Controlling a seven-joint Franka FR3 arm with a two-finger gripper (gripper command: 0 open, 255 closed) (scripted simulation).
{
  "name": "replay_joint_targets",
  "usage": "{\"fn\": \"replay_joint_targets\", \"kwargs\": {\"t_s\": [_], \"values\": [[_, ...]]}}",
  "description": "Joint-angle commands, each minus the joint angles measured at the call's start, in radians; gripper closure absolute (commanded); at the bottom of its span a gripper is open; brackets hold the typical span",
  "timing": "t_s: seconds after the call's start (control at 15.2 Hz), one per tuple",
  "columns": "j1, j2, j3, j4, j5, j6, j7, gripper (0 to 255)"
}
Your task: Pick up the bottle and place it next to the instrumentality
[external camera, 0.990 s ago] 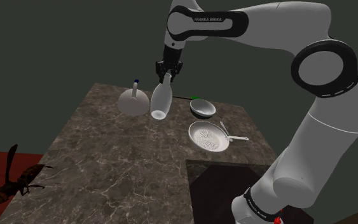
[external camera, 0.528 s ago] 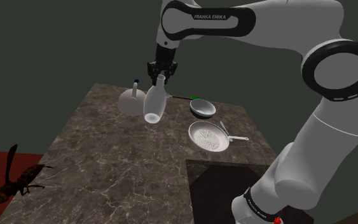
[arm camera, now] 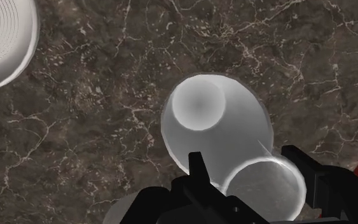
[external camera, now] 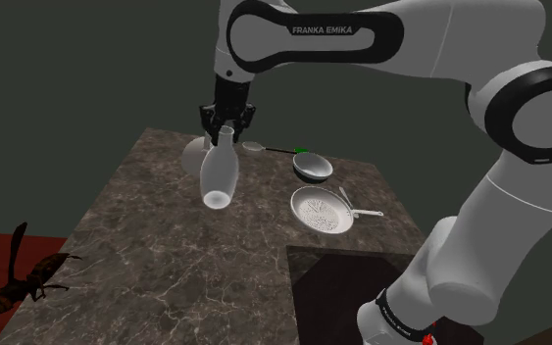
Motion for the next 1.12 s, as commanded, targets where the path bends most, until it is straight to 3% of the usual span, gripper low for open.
{"fn": "replay_joint_targets", "kwargs": {"t_s": [0.0, 0.53, 1.06], "values": [[0.028, -0.007, 0.023, -0.007, -0.002, 0.0, 0.053, 255], [0.132, 0.037, 0.104, 0.048, -0.022, -0.013, 0.241, 255], [0.248, 0.145, 0.173, 0.187, -0.065, -0.052, 0.429, 255]]}}
